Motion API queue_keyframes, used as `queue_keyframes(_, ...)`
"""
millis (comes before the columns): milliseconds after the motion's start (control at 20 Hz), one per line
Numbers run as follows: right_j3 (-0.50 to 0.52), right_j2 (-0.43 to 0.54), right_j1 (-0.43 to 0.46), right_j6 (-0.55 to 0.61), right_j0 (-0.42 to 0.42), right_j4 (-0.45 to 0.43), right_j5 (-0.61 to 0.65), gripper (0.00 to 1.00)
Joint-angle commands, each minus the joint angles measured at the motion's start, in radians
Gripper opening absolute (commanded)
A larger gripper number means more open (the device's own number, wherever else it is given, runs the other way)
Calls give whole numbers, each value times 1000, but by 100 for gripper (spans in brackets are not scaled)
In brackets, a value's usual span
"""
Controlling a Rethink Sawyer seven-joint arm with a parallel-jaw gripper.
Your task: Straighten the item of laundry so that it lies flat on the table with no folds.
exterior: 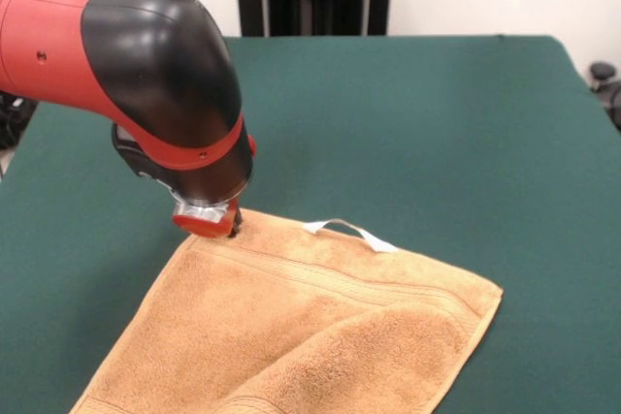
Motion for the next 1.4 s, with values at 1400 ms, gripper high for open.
queue_keyframes(1400, 115, 49, 249, 179, -31, -49, -188, 0)
